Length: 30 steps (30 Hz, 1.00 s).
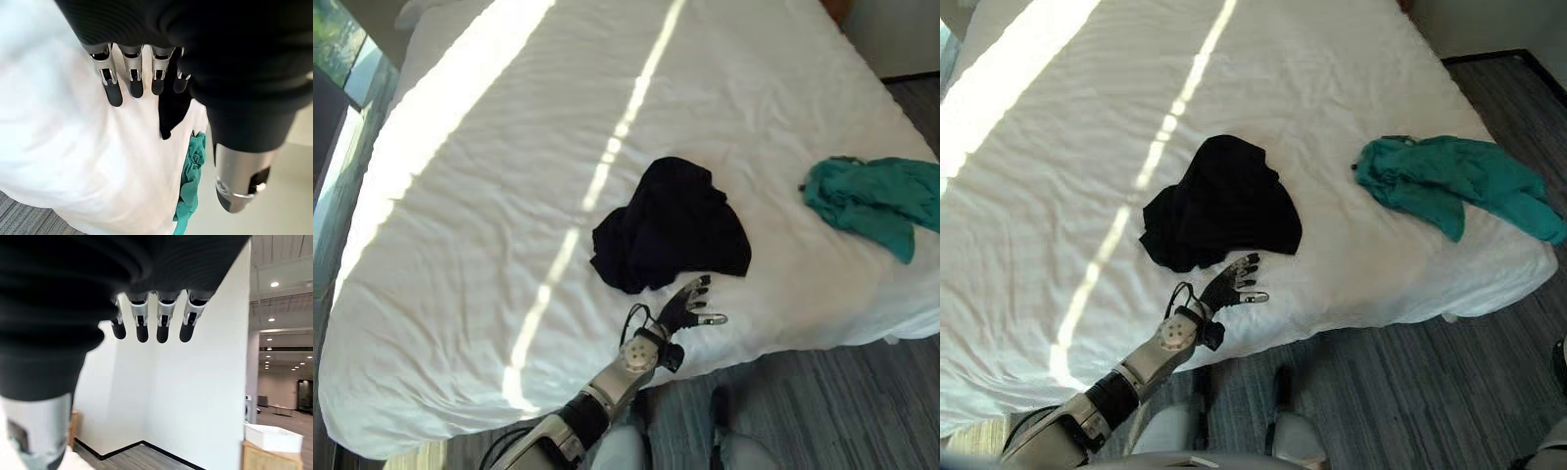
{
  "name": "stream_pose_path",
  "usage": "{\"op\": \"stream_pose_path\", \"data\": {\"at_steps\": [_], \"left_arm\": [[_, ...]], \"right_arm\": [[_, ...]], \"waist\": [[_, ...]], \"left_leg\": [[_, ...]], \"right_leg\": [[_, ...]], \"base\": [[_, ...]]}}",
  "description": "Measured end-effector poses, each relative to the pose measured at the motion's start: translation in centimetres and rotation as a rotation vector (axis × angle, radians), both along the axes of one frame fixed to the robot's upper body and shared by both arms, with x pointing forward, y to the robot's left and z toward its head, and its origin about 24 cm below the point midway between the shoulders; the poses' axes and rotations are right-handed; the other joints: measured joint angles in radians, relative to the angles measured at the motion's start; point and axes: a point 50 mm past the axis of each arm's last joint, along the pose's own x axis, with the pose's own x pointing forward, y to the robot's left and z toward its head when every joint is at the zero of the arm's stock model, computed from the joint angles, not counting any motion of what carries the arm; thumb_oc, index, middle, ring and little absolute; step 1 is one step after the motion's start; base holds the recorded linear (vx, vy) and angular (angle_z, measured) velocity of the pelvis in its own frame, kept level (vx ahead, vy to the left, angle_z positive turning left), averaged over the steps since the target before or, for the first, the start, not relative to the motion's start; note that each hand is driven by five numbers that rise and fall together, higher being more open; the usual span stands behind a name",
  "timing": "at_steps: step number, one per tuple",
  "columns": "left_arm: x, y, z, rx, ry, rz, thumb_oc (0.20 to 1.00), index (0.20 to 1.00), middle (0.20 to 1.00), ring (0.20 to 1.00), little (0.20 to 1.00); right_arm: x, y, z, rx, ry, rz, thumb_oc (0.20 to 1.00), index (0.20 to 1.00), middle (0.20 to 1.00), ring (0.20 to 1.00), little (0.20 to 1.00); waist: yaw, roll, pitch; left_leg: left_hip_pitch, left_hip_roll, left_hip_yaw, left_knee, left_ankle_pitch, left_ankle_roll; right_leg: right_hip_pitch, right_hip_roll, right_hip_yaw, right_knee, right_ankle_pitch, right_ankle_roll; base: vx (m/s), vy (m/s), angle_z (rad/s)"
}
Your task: Pick up bed clothes into laundry basket.
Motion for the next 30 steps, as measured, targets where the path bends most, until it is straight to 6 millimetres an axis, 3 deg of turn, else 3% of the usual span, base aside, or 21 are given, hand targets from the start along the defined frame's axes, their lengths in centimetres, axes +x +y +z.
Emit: {"op": "stream_pose_path", "data": {"at_steps": [6,9,12,17,20,22,25,27,28,30], "left_arm": [[1.3,-1.0,2.9,-0.040,-0.137,-0.031,1.000,1.000,1.000,1.000,1.000],[1.9,-2.0,5.7,-0.091,-0.248,-0.074,1.000,1.000,1.000,1.000,1.000],[2.1,-3.3,8.4,-0.137,-0.353,-0.129,1.000,1.000,1.000,1.000,1.000],[1.4,-6.1,13.7,-0.249,-0.549,-0.244,1.000,1.000,1.000,1.000,1.000],[0.7,-7.0,14.9,-0.296,-0.590,-0.277,1.000,1.000,1.000,1.000,1.000],[-0.5,-8.0,16.2,-0.342,-0.640,-0.330,1.000,1.000,1.000,1.000,1.000],[-0.3,-8.4,15.1,-0.330,-0.595,-0.319,1.000,1.000,1.000,1.000,1.000],[0.5,-8.1,13.1,-0.317,-0.509,-0.264,1.000,1.000,1.000,1.000,1.000],[0.8,-8.0,12.0,-0.301,-0.466,-0.238,1.000,1.000,1.000,1.000,1.000],[1.6,-6.6,10.1,-0.277,-0.397,-0.171,1.000,1.000,1.000,1.000,1.000]], "right_arm": [[0.8,1.2,3.1,-0.007,-0.113,0.044,1.000,1.000,1.000,1.000,1.000],[1.0,1.9,4.2,-0.057,-0.134,0.071,1.000,1.000,1.000,1.000,1.000],[1.9,4.2,6.9,-0.161,-0.190,0.168,1.000,1.000,1.000,1.000,1.000],[1.6,8.0,12.4,-0.302,-0.343,0.305,1.000,1.000,1.000,1.000,1.000],[1.9,9.6,12.9,-0.336,-0.366,0.383,1.000,1.000,1.000,1.000,1.000],[1.9,9.4,11.8,-0.309,-0.380,0.403,1.000,1.000,1.000,1.000,1.000],[1.6,7.9,8.3,-0.142,-0.435,0.424,1.000,1.000,1.000,1.000,1.000],[1.2,7.1,1.5,0.081,-0.461,0.469,1.000,1.000,1.000,1.000,1.000],[1.0,6.6,-2.9,0.154,-0.358,0.450,1.000,1.000,1.000,1.000,1.000],[-0.4,6.5,-7.4,0.263,-0.315,0.437,1.000,1.000,1.000,1.000,1.000]], "waist": [[0.011,-0.015,0.036],[0.009,-0.032,0.076],[0.005,-0.034,0.100],[0.003,-0.049,0.117],[0.002,-0.051,0.118],[0.004,-0.053,0.119],[-0.003,-0.057,0.124],[-0.008,-0.077,0.136],[-0.010,-0.080,0.137],[-0.013,-0.081,0.136]], "left_leg": [[-0.123,-0.012,0.004,0.000,0.012,0.013],[-0.208,-0.011,0.006,0.001,0.026,0.019],[-0.296,-0.014,0.007,0.007,0.036,0.023],[-0.479,-0.017,0.002,0.003,0.070,0.031],[-0.534,-0.022,0.003,0.006,0.072,0.035],[-0.589,-0.034,0.000,0.004,0.082,0.044],[-0.558,-0.044,-0.002,0.004,0.081,0.045],[-0.487,-0.048,-0.004,0.001,0.079,0.044],[-0.445,-0.048,-0.001,0.001,0.077,0.042],[-0.372,-0.048,0.001,0.000,0.064,0.041]], "right_leg": [[-0.124,-0.010,0.007,0.000,0.025,0.001],[-0.210,-0.009,0.007,0.001,0.040,0.003],[-0.295,-0.008,0.006,0.001,0.054,0.006],[-0.475,-0.012,0.006,0.001,0.079,0.010],[-0.530,-0.020,0.007,0.002,0.079,0.023],[-0.584,-0.029,0.004,0.004,0.092,0.024],[-0.563,-0.041,0.003,0.037,0.075,0.042],[-0.495,-0.046,-0.003,0.051,0.048,0.044],[-0.454,-0.048,0.001,0.056,0.041,0.053],[-0.376,-0.045,0.002,0.048,0.026,0.051]], "base": [[-0.07,-0.008,-0.03],[-0.12,-0.028,-0.02],[-0.14,-0.057,0.00],[-0.07,-0.034,0.02],[-0.02,-0.025,0.02],[0.00,-0.012,0.06],[0.01,-0.006,0.09],[0.05,-0.032,0.14],[0.07,-0.054,0.13],[0.12,-0.089,0.00]]}}
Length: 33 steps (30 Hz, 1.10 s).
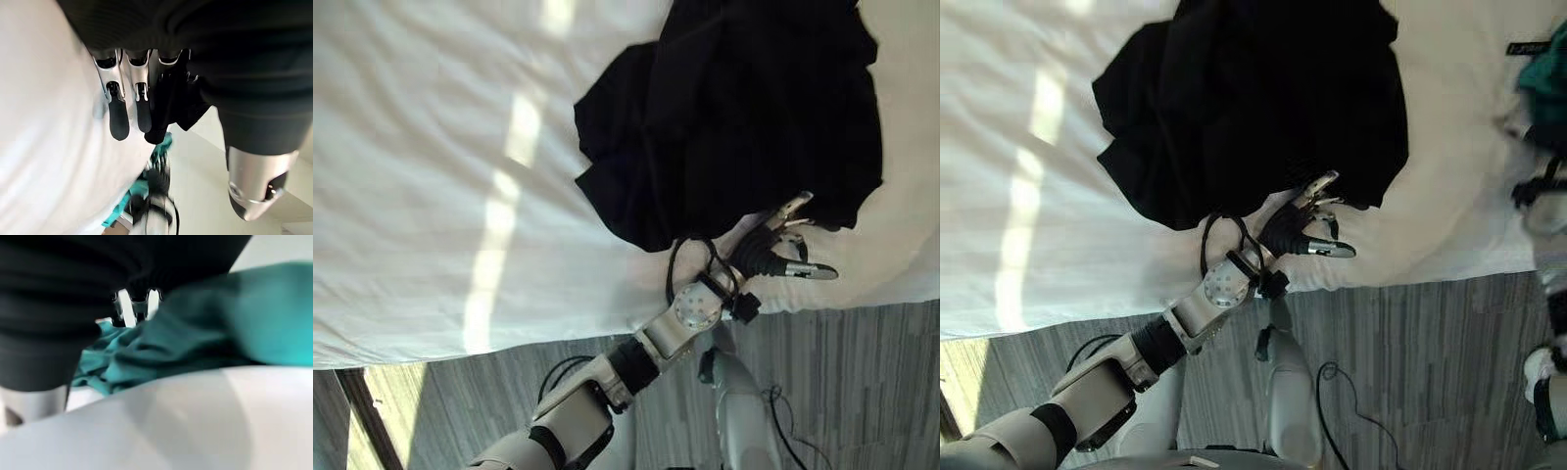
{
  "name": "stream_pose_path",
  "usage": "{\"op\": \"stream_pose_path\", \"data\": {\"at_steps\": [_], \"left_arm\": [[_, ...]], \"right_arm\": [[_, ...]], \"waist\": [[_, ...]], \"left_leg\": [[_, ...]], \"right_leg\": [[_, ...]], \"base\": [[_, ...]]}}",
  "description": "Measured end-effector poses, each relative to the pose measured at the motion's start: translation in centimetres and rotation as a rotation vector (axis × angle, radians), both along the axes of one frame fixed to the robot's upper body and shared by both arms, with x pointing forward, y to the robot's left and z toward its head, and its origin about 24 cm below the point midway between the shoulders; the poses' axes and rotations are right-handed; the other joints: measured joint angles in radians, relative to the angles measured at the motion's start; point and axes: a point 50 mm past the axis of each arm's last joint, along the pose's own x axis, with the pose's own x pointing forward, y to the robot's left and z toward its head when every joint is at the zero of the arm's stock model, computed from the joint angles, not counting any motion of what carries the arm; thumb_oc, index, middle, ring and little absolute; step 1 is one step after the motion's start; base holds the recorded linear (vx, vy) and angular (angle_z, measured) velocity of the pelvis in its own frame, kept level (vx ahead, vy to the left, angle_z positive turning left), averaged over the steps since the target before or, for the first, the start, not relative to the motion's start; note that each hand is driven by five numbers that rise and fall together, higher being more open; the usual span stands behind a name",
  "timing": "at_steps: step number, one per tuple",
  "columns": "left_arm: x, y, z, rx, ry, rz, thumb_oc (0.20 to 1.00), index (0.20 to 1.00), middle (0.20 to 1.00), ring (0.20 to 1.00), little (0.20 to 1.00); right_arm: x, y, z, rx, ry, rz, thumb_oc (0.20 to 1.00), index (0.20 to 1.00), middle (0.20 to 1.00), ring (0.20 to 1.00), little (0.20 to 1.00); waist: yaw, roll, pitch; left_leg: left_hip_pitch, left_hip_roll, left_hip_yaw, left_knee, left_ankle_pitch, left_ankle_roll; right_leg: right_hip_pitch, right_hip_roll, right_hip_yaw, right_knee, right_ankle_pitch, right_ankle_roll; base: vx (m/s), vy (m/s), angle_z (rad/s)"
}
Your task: Pick up bed clothes into laundry basket.
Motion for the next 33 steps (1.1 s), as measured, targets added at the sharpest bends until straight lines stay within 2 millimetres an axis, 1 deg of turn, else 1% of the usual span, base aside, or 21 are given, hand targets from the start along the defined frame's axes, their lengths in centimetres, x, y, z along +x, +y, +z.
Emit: {"op": "stream_pose_path", "data": {"at_steps": [2,3,4,7,9,10,12,13,14,15,17,18,19,22,24,27,30,31,32,33], "left_arm": [[0.8,1.5,-1.5,-0.001,0.080,0.067,1.000,1.000,1.000,1.000,1.000],[0.9,2.0,-1.9,0.003,0.099,0.084,1.000,1.000,1.000,1.000,1.000],[1.0,2.8,-2.4,0.000,0.122,0.112,1.000,1.000,1.000,1.000,1.000],[1.5,4.4,-2.8,-0.004,0.137,0.164,1.000,1.000,1.000,1.000,1.000],[1.9,5.3,-2.9,0.006,0.133,0.189,1.000,1.000,1.000,1.000,1.000],[2.0,5.6,-2.8,0.011,0.130,0.196,1.000,1.000,1.000,1.000,1.000],[2.2,5.9,-2.8,0.016,0.126,0.204,1.000,1.000,1.000,1.000,1.000],[2.3,6.0,-2.7,0.017,0.121,0.207,1.000,1.000,1.000,1.000,1.000],[2.4,6.1,-2.5,0.020,0.113,0.208,1.000,1.000,1.000,1.000,1.000],[2.5,6.2,-2.1,0.024,0.098,0.210,1.000,1.000,1.000,1.000,1.000],[2.7,6.2,-1.5,0.018,0.077,0.216,1.000,1.000,1.000,1.000,1.000],[2.6,6.2,-1.3,0.015,0.069,0.215,1.000,1.000,1.000,1.000,1.000],[2.6,6.1,-1.3,0.015,0.069,0.214,1.000,1.000,1.000,1.000,1.000],[2.5,5.7,-1.2,0.025,0.062,0.200,1.000,1.000,1.000,1.000,1.000],[2.3,5.6,-1.1,0.027,0.055,0.191,1.000,1.000,1.000,1.000,1.000],[2.3,5.4,-0.8,0.031,0.034,0.180,1.000,1.000,1.000,1.000,1.000],[2.3,4.7,-0.1,0.037,0.002,0.149,1.000,1.000,1.000,1.000,1.000],[2.3,4.4,0.4,0.037,-0.023,0.134,1.000,1.000,1.000,1.000,1.000],[2.3,4.3,0.6,0.036,-0.033,0.130,1.000,1.000,1.000,1.000,1.000],[2.3,3.9,1.2,0.026,-0.061,0.114,1.000,1.000,1.000,1.000,1.000]], "right_arm": [[-1.5,-0.3,-4.2,0.074,0.108,-0.016,1.000,1.000,1.000,1.000,1.000],[-2.0,-0.4,-5.3,0.082,0.147,-0.025,1.000,1.000,1.000,1.000,1.000],[-3.2,-0.8,-7.2,0.084,0.223,-0.052,1.000,1.000,1.000,1.000,1.000],[-7.0,-3.0,-11.1,0.114,0.425,-0.173,1.000,1.000,1.000,1.000,1.000],[-8.3,-4.1,-12.0,0.119,0.479,-0.235,1.000,1.000,1.000,1.000,1.000],[-9.0,-4.9,-12.3,0.117,0.513,-0.276,1.000,1.000,1.000,1.000,1.000],[-9.9,-6.4,-12.2,0.108,0.568,-0.344,1.000,1.000,1.000,1.000,1.000],[-10.1,-6.9,-11.7,0.098,0.573,-0.365,1.000,1.000,1.000,1.000,1.000],[-10.0,-7.5,-10.8,0.080,0.566,-0.383,1.000,1.000,1.000,1.000,1.000],[-9.7,-8.2,-9.2,0.045,0.542,-0.402,1.000,1.000,1.000,1.000,1.000],[-8.8,-8.9,-5.8,-0.017,0.470,-0.417,1.000,1.000,1.000,1.000,1.000],[-8.5,-9.2,-3.9,-0.045,0.425,-0.419,1.000,1.000,1.000,1.000,1.000],[-8.3,-9.2,-2.9,-0.064,0.400,-0.416,1.000,1.000,1.000,1.000,1.000],[-7.5,-9.4,2.0,-0.111,0.244,-0.433,1.000,1.000,1.000,1.000,1.000],[-7.4,-9.5,3.5,-0.117,0.191,-0.435,1.000,1.000,1.000,1.000,1.000],[-7.0,-9.6,5.0,-0.071,0.108,-0.443,1.000,1.000,1.000,1.000,1.000],[-6.4,-9.8,5.9,-0.090,0.122,-0.461,1.000,1.000,1.000,1.000,1.000],[-5.5,-9.4,6.7,-0.089,0.109,-0.448,1.000,1.000,1.000,1.000,1.000],[-5.0,-9.2,7.0,-0.093,0.109,-0.445,1.000,1.000,1.000,1.000,1.000],[-4.1,-8.8,8.0,-0.101,0.098,-0.435,1.000,1.000,1.000,1.000,1.000]], "waist": [[-0.016,0.002,-0.002],[-0.017,0.004,-0.003],[-0.017,0.005,-0.005],[-0.030,0.022,-0.015],[-0.049,0.032,-0.020],[-0.051,0.036,-0.022],[-0.051,0.040,-0.024],[-0.051,0.041,-0.023],[-0.050,0.041,-0.023],[-0.048,0.041,-0.023],[-0.049,0.041,-0.022],[-0.047,0.040,-0.020],[-0.046,0.038,-0.020],[-0.039,0.031,-0.016],[-0.035,0.023,-0.011],[-0.032,0.006,-0.003],[-0.011,0.003,-0.002],[-0.009,0.004,-0.002],[-0.007,0.003,-0.002],[0.000,0.004,-0.002]], "left_leg": [[0.065,0.009,-0.001,0.000,-0.016,-0.012],[0.080,0.014,-0.002,0.000,-0.022,-0.014],[0.099,0.022,0.000,0.000,-0.031,-0.023],[0.112,0.038,0.001,0.001,-0.036,-0.029],[0.114,0.045,0.003,0.004,-0.036,-0.029],[0.116,0.049,0.006,0.004,-0.036,-0.029],[0.116,0.055,0.012,0.004,-0.035,-0.029],[0.116,0.059,0.016,0.004,-0.036,-0.029],[0.113,0.062,0.024,0.006,-0.036,-0.029],[0.105,0.064,0.030,0.006,-0.036,-0.029],[0.088,0.065,0.034,0.006,-0.032,-0.031],[0.085,0.066,0.036,0.004,-0.027,-0.029],[0.085,0.066,0.036,0.004,-0.027,-0.030],[0.084,0.064,0.038,0.002,-0.024,-0.027],[0.084,0.063,0.039,0.002,-0.024,-0.027],[0.078,0.062,0.042,0.002,-0.024,-0.027],[0.048,0.061,0.047,0.006,-0.022,-0.025],[0.030,0.061,0.049,0.006,-0.018,-0.022],[0.022,0.061,0.050,0.006,-0.015,-0.019],[-0.003,0.059,0.054,0.007,-0.013,-0.022]], "right_leg": [[0.075,0.005,-0.002,-0.022,-0.004,-0.006],[0.092,0.011,-0.002,-0.026,-0.005,-0.007],[0.113,0.019,-0.002,-0.035,-0.010,-0.005],[0.127,0.035,0.002,-0.044,0.000,-0.018],[0.128,0.041,0.005,-0.045,0.004,-0.022],[0.128,0.044,0.008,-0.045,0.005,-0.025],[0.123,0.051,0.014,-0.045,0.010,-0.030],[0.121,0.054,0.017,-0.045,0.011,-0.032],[0.115,0.056,0.022,-0.045,0.012,-0.032],[0.102,0.056,0.024,-0.045,0.015,-0.032],[0.083,0.057,0.029,-0.045,0.021,-0.033],[0.078,0.057,0.030,-0.045,0.024,-0.034],[0.077,0.058,0.029,-0.045,0.024,-0.034],[0.076,0.056,0.029,-0.045,0.024,-0.034],[0.076,0.055,0.028,-0.045,0.023,-0.033],[0.069,0.054,0.029,-0.045,0.022,-0.033],[0.041,0.053,0.029,-0.045,0.026,-0.029],[0.022,0.051,0.030,-0.045,0.031,-0.024],[0.014,0.051,0.030,-0.045,0.033,-0.022],[-0.012,0.048,0.029,-0.045,0.037,-0.020]], "base": [[0.07,-0.065,-0.05],[0.01,-0.028,-0.07],[0.03,-0.034,-0.10],[-0.01,-0.053,-0.10],[-0.05,-0.061,-0.12],[-0.06,-0.051,-0.14],[-0.06,-0.043,-0.12],[-0.07,-0.043,-0.12],[-0.09,-0.044,-0.16],[-0.07,-0.036,-0.17],[-0.06,-0.030,-0.10],[-0.01,-0.034,-0.02],[0.00,0.000,0.00],[-0.01,-0.007,0.01],[-0.02,-0.036,0.00],[-0.03,-0.047,0.00],[-0.05,-0.049,-0.01],[-0.07,-0.053,-0.02],[-0.07,-0.067,-0.05],[-0.08,-0.072,-0.06]]}}
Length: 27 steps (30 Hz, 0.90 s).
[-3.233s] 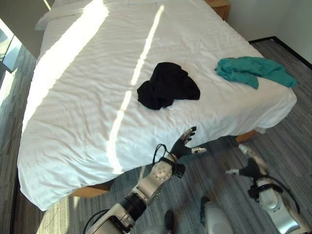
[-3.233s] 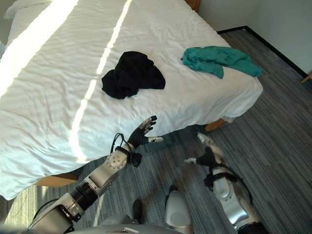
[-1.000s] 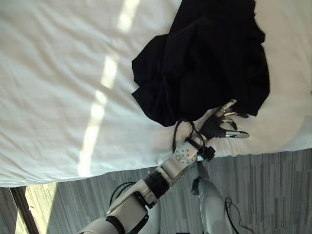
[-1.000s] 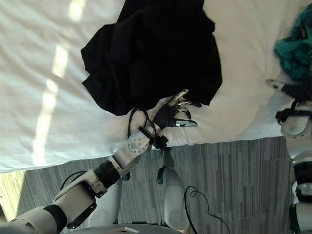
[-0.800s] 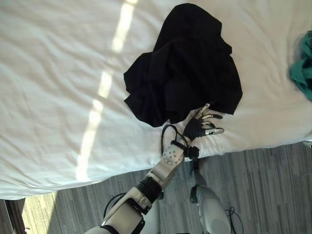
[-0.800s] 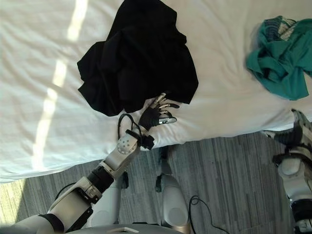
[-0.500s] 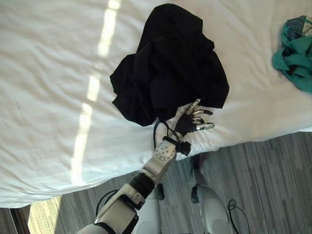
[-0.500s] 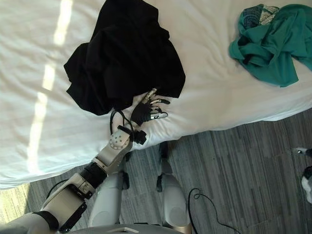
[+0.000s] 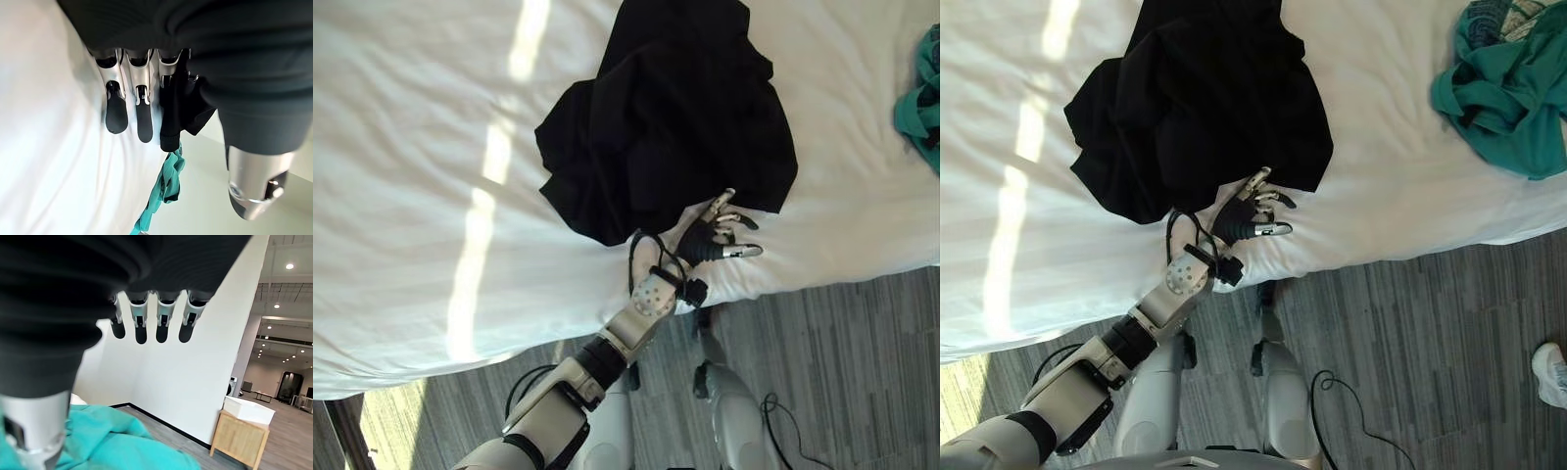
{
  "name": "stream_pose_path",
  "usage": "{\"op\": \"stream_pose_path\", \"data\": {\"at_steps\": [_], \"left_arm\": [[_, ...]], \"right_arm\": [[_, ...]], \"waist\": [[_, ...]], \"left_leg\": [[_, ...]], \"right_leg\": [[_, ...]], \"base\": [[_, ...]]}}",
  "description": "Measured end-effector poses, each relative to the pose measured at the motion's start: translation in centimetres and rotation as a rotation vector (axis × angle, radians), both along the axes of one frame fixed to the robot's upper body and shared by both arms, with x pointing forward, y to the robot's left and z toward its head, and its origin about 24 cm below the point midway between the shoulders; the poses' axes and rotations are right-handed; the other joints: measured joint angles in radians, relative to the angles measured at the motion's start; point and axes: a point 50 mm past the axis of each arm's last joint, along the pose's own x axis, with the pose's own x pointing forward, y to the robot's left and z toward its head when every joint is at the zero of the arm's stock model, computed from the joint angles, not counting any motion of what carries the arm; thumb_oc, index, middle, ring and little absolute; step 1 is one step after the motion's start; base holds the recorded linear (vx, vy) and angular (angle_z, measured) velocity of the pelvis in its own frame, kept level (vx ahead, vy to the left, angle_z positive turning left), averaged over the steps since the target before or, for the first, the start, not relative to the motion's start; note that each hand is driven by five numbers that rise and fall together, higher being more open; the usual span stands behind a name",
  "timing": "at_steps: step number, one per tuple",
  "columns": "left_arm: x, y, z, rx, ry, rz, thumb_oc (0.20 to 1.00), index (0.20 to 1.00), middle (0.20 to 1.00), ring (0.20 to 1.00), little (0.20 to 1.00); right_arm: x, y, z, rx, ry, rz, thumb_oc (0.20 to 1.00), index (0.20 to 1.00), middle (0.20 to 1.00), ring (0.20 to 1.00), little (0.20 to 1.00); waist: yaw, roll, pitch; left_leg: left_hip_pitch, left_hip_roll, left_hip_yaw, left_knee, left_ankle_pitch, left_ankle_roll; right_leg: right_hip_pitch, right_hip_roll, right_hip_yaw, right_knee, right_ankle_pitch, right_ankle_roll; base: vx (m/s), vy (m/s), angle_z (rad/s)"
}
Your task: Pick up bed clothes into laundry basket.
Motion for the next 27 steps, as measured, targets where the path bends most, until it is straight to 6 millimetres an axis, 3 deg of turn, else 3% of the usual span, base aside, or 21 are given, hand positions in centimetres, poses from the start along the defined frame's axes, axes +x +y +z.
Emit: {"op": "stream_pose_path", "data": {"at_steps": [2,4,6,10,14,20,21,22,25,27], "left_arm": [[-0.3,-1.0,1.4,-0.019,-0.059,-0.043,1.000,1.000,1.000,1.000,1.000],[-0.7,-2.0,3.0,-0.045,-0.125,-0.088,1.000,1.000,1.000,1.000,1.000],[-1.3,-2.9,4.1,-0.064,-0.163,-0.132,1.000,1.000,1.000,1.000,1.000],[-2.4,-4.9,5.0,-0.083,-0.189,-0.202,1.000,1.000,1.000,1.000,1.000],[-3.3,-6.0,5.8,-0.095,-0.216,-0.253,1.000,1.000,1.000,1.000,1.000],[-3.4,-6.3,5.8,-0.091,-0.217,-0.263,1.000,1.000,1.000,1.000,1.000],[-3.3,-6.2,5.7,-0.090,-0.211,-0.257,1.000,1.000,1.000,1.000,1.000],[-3.1,-6.0,5.4,-0.091,-0.200,-0.247,1.000,1.000,1.000,1.000,1.000],[-2.4,-5.5,4.6,-0.079,-0.164,-0.212,1.000,1.000,1.000,1.000,1.000],[-1.1,-4.9,2.6,-0.084,-0.051,-0.182,1.000,1.000,1.000,1.000,1.000]], "right_arm": [[1.5,0.9,1.9,-0.029,-0.008,0.018,1.000,1.000,1.000,1.000,1.000],[3.0,2.4,5.3,-0.086,-0.028,0.047,1.000,1.000,1.000,1.000,1.000],[3.5,3.7,7.9,-0.124,-0.092,0.100,1.000,1.000,1.000,1.000,1.000],[3.4,4.7,10.7,-0.160,-0.157,0.118,1.000,1.000,1.000,1.000,1.000],[3.0,4.3,10.7,-0.131,-0.188,0.104,1.000,1.000,1.000,1.000,1.000],[2.6,2.8,7.6,-0.048,-0.199,0.088,1.000,1.000,1.000,1.000,1.000],[2.6,2.8,6.7,-0.030,-0.200,0.106,0.539,0.539,0.539,0.539,0.539],[2.9,2.8,5.8,-0.020,-0.190,0.130,0.200,0.200,0.200,0.200,0.200],[3.5,3.0,3.1,0.023,-0.138,0.183,0.200,0.200,0.200,0.200,0.200],[4.5,3.4,-1.7,0.140,-0.088,0.242,0.200,0.200,0.200,0.200,0.200]], "waist": [[0.013,0.005,-0.002],[0.016,0.014,-0.002],[0.025,0.020,-0.002],[0.040,0.020,-0.002],[0.038,0.019,-0.004],[0.034,0.017,-0.006],[0.032,0.017,-0.006],[0.026,0.017,-0.006],[0.012,0.017,-0.006],[0.005,0.016,-0.005]], "left_leg": [[-0.054,-0.003,0.000,0.002,0.011,-0.001],[-0.113,-0.005,0.002,-0.001,0.020,-0.008],[-0.155,-0.008,0.002,-0.002,0.037,-0.003],[-0.204,-0.028,0.001,-0.003,0.040,0.000],[-0.248,-0.042,-0.002,-0.002,0.041,0.002],[-0.249,-0.046,-0.007,-0.002,0.050,0.014],[-0.243,-0.046,-0.005,-0.002,0.051,0.015],[-0.232,-0.046,-0.007,-0.002,0.053,0.017],[-0.200,-0.046,-0.008,-0.003,0.053,0.018],[-0.134,-0.043,-0.021,-0.005,0.047,0.022]], "right_leg": [[-0.053,-0.004,-0.004,0.000,0.015,0.000],[-0.110,-0.010,-0.011,0.000,0.028,0.005],[-0.148,-0.015,-0.016,0.003,0.034,0.003],[-0.205,-0.037,-0.026,0.027,0.031,0.007],[-0.255,-0.052,-0.028,0.055,0.020,0.020],[-0.257,-0.058,-0.032,0.069,0.012,0.031],[-0.250,-0.057,-0.032,0.069,0.012,0.030],[-0.239,-0.057,-0.034,0.069,0.011,0.030],[-0.204,-0.056,-0.038,0.067,0.008,0.030],[-0.133,-0.050,-0.050,0.068,-0.003,0.024]], "base": [[-0.04,-0.053,0.01],[-0.02,-0.049,0.12],[0.00,-0.027,0.13],[0.00,-0.030,0.10],[0.00,-0.020,0.06],[0.00,0.000,0.00],[0.00,0.000,0.00],[0.00,0.000,0.00],[0.01,-0.002,0.02],[0.05,-0.020,0.10]]}}
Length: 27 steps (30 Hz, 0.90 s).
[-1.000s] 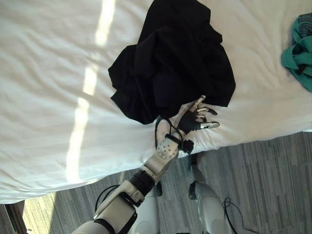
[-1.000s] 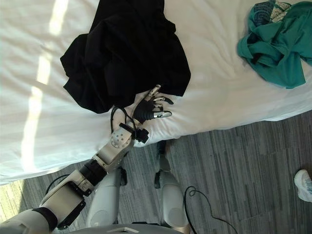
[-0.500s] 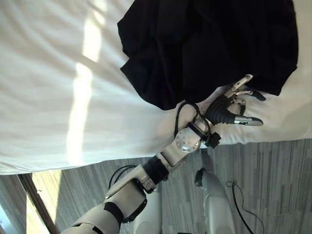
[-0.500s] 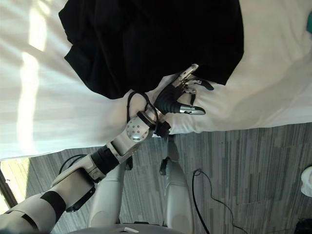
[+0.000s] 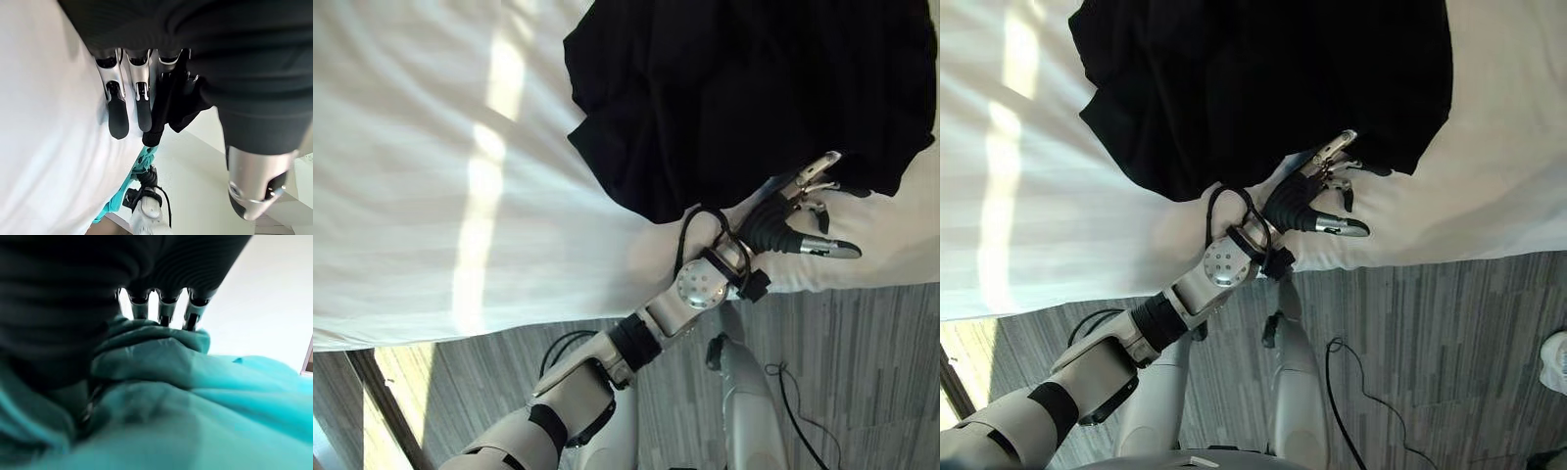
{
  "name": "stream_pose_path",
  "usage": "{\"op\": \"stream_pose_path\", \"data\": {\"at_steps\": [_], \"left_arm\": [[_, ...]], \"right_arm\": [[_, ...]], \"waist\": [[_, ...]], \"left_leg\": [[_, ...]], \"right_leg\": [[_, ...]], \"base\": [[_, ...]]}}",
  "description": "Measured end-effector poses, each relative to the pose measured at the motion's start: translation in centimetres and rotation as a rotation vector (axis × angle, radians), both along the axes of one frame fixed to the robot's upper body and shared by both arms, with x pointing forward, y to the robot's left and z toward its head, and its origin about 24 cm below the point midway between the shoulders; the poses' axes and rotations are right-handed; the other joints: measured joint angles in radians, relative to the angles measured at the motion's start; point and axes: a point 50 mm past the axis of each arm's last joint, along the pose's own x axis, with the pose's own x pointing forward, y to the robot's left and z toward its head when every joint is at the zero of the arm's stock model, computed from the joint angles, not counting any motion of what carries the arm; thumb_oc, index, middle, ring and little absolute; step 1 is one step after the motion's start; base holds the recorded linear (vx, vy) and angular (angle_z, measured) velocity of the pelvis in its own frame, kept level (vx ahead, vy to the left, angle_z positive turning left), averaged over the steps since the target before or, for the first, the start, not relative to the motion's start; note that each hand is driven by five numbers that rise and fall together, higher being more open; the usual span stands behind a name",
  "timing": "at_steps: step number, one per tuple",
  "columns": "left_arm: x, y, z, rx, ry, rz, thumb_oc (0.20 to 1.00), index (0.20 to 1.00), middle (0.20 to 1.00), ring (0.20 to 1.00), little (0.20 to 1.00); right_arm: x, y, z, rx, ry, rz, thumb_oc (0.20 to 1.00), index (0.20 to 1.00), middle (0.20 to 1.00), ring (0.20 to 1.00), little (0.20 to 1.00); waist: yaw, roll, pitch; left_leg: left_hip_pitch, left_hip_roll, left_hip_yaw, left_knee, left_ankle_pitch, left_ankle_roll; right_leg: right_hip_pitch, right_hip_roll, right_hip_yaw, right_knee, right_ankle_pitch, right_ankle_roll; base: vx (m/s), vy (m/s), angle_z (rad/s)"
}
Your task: Pick up bed clothes into laundry basket.
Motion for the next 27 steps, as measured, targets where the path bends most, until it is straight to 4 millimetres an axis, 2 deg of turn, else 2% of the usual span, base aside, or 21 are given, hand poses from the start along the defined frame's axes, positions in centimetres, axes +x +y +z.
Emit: {"op": "stream_pose_path", "data": {"at_steps": [3,5,6,7,8,9,10,11,13,15,16,17,18,19,20,21,22,23,24,25,27], "left_arm": [[1.5,1.7,-3.5,0.003,0.186,0.034,1.000,1.000,1.000,1.000,1.000],[2.3,3.7,-6.5,-0.006,0.327,0.087,1.000,1.000,1.000,1.000,1.000],[2.5,4.5,-8.0,0.002,0.400,0.116,1.000,1.000,1.000,1.000,1.000],[2.8,5.3,-9.0,0.002,0.453,0.146,1.000,1.000,1.000,1.000,1.000],[3.0,6.4,-9.9,-0.003,0.497,0.178,1.000,1.000,1.000,1.000,1.000],[2.9,6.6,-10.3,-0.004,0.517,0.188,1.000,1.000,1.000,1.000,1.000],[2.7,7.1,-11.4,-0.002,0.565,0.208,1.000,1.000,1.000,1.000,1.000],[2.5,7.9,-12.2,-0.003,0.600,0.235,1.000,1.000,1.000,1.000,1.000],[2.1,10.0,-13.6,-0.017,0.649,0.299,1.000,1.000,1.000,1.000,1.000],[1.5,13.7,-15.7,0.022,0.712,0.398,1.000,1.000,1.000,1.000,1.000],[1.2,15.1,-16.3,0.033,0.733,0.434,1.000,1.000,1.000,1.000,1.000],[1.0,17.9,-16.8,0.046,0.756,0.515,1.000,1.000,1.000,1.000,1.000],[0.8,21.1,-17.1,0.077,0.770,0.620,1.000,1.000,1.000,1.000,1.000],[0.5,26.9,-16.7,0.084,0.792,0.848,1.000,1.000,1.000,1.000,1.000],[0.2,31.4,-15.7,0.109,0.792,1.028,1.000,1.000,1.000,1.000,1.000],[-0.9,36.5,-14.6,0.146,0.815,1.233,1.000,1.000,1.000,1.000,1.000],[-1.7,41.0,-11.8,0.171,0.778,1.439,1.000,1.000,1.000,1.000,1.000],[-2.2,42.8,-10.6,0.188,0.756,1.514,1.000,1.000,1.000,1.000,1.000],[-3.1,45.7,-7.3,0.239,0.658,1.639,1.000,1.000,1.000,1.000,1.000],[-3.4,46.6,-5.5,0.263,0.593,1.689,1.000,1.000,1.000,1.000,1.000],[-3.8,47.4,-3.7,0.294,0.511,1.736,1.000,1.000,1.000,1.000,1.000]], "right_arm": [[-0.1,0.7,-6.9,0.133,0.140,0.086,0.200,0.200,0.200,0.200,0.200],[-0.7,2.3,-14.2,0.309,0.249,0.142,0.200,0.200,0.200,0.200,0.200],[-1.7,3.0,-17.5,0.403,0.289,0.138,0.200,0.200,0.200,0.200,0.200],[-2.8,3.9,-20.7,0.480,0.354,0.142,0.200,0.200,0.200,0.200,0.200],[-3.5,4.7,-22.8,0.571,0.343,0.128,0.200,0.200,0.200,0.200,0.200],[-4.0,4.9,-23.7,0.600,0.361,0.121,0.200,0.200,0.200,0.200,0.200],[-5.8,5.6,-26.4,0.657,0.455,0.113,0.200,0.200,0.200,0.200,0.200],[-7.2,6.1,-28.1,0.705,0.507,0.108,0.200,0.200,0.200,0.200,0.200],[-9.1,6.9,-30.2,0.774,0.569,0.101,0.200,0.200,0.200,0.200,0.200],[-10.5,8.0,-32.0,0.839,0.625,0.097,0.200,0.200,0.200,0.200,0.200],[-11.3,8.1,-32.5,0.852,0.646,0.092,0.200,0.200,0.200,0.200,0.200],[-11.7,8.5,-33.0,0.867,0.668,0.096,0.200,0.200,0.200,0.200,0.200],[-12.0,9.0,-33.5,0.885,0.697,0.101,0.200,0.200,0.200,0.200,0.200],[-12.7,9.7,-34.3,0.912,0.725,0.112,0.200,0.200,0.200,0.200,0.200],[-12.7,10.6,-35.0,0.933,0.751,0.134,0.200,0.200,0.200,0.200,0.200],[-13.3,11.2,-35.8,0.957,0.784,0.125,0.200,0.200,0.200,0.200,0.200],[-14.6,12.5,-37.0,0.988,0.843,0.133,0.200,0.200,0.200,0.200,0.200],[-15.4,12.9,-37.5,1.002,0.870,0.132,0.200,0.200,0.200,0.200,0.200],[-17.4,14.0,-38.9,1.054,0.955,0.114,0.200,0.200,0.200,0.200,0.200],[-18.5,15.0,-39.7,1.072,1.024,0.114,0.200,0.200,0.200,0.200,0.200],[-19.9,16.6,-40.9,1.135,1.090,0.109,0.200,0.200,0.200,0.200,0.200]], "waist": [[-0.001,-0.016,-0.017],[-0.007,-0.036,-0.041],[-0.014,-0.040,-0.065],[-0.019,-0.029,-0.091],[-0.022,-0.023,-0.094],[-0.024,-0.017,-0.099],[-0.024,0.012,-0.123],[-0.023,0.042,-0.142],[-0.021,0.096,-0.163],[-0.031,0.143,-0.179],[-0.033,0.144,-0.177],[-0.034,0.174,-0.190],[-0.036,0.172,-0.186],[-0.037,0.184,-0.195],[-0.037,0.197,-0.202],[-0.040,0.179,-0.191],[-0.021,0.195,-0.201],[-0.012,0.195,-0.202],[0.009,0.202,-0.207],[0.023,0.200,-0.207],[0.057,0.196,-0.209]], "left_leg": [[0.103,0.012,-0.002,0.001,-0.021,-0.014],[0.176,0.026,-0.003,0.001,-0.035,-0.025],[0.203,0.034,-0.003,0.001,-0.043,-0.029],[0.219,0.042,-0.003,0.002,-0.060,-0.041],[0.253,0.047,0.002,0.003,-0.060,-0.042],[0.264,0.051,0.003,0.004,-0.062,-0.044],[0.277,0.058,0.002,0.005,-0.080,-0.048],[0.286,0.064,0.002,0.005,-0.085,-0.052],[0.323,0.075,0.023,0.001,-0.098,-0.062],[0.393,0.091,0.029,0.004,-0.111,-0.077],[0.408,0.098,0.027,0.005,-0.115,-0.081],[0.437,0.103,0.028,0.001,-0.117,-0.085],[0.452,0.113,0.026,0.004,-0.120,-0.088],[0.463,0.123,0.023,0.011,-0.125,-0.096],[0.474,0.126,0.022,0.003,-0.125,-0.105],[0.482,0.125,0.025,0.004,-0.127,-0.107],[0.496,0.120,0.022,0.005,-0.126,-0.107],[0.506,0.119,0.023,0.006,-0.125,-0.107],[0.547,0.119,0.012,-0.005,-0.120,-0.110],[0.553,0.105,-0.010,-0.004,-0.114,-0.102],[0.570,0.083,-0.036,-0.004,-0.110,-0.096]], "right_leg": [[0.103,0.007,-0.004,0.000,-0.029,-0.006],[0.181,0.020,-0.010,-0.005,-0.045,-0.017],[0.210,0.030,-0.013,-0.007,-0.055,-0.024],[0.229,0.036,-0.014,-0.012,-0.061,-0.026],[0.266,0.042,-0.012,-0.026,-0.056,-0.032],[0.280,0.047,-0.012,-0.032,-0.056,-0.032],[0.305,0.053,-0.013,-0.046,-0.057,-0.032],[0.323,0.060,-0.014,-0.057,-0.057,-0.035],[0.359,0.067,-0.014,-0.069,-0.050,-0.047],[0.423,0.082,-0.012,-0.070,-0.056,-0.065],[0.438,0.089,-0.013,-0.070,-0.062,-0.069],[0.465,0.093,-0.020,-0.070,-0.071,-0.079],[0.481,0.104,-0.023,-0.070,-0.075,-0.086],[0.495,0.113,-0.037,-0.070,-0.076,-0.103],[0.506,0.110,-0.054,-0.073,-0.077,-0.116],[0.515,0.106,-0.076,-0.070,-0.078,-0.125],[0.529,0.097,-0.109,-0.070,-0.080,-0.129],[0.540,0.094,-0.127,-0.070,-0.081,-0.130],[0.575,0.090,-0.175,-0.070,-0.095,-0.121],[0.599,0.080,-0.197,-0.070,-0.101,-0.114],[0.633,0.061,-0.205,-0.070,-0.110,-0.100]], "base": [[0.12,-0.032,0.00],[0.07,-0.015,-0.02],[0.12,-0.011,0.00],[0.18,-0.014,-0.09],[0.08,0.004,-0.12],[0.09,-0.009,-0.09],[0.09,-0.013,-0.04],[0.22,-0.009,-0.09],[0.23,0.008,-0.20],[0.12,0.022,-0.19],[0.10,0.020,-0.05],[0.08,0.002,-0.03],[0.19,0.000,0.08],[0.14,-0.006,0.19],[0.16,-0.015,0.44],[0.11,-0.018,0.64],[0.11,-0.018,0.72],[0.14,-0.014,1.03],[0.14,-0.010,1.08],[0.14,-0.010,1.03],[0.08,0.012,0.68]]}}
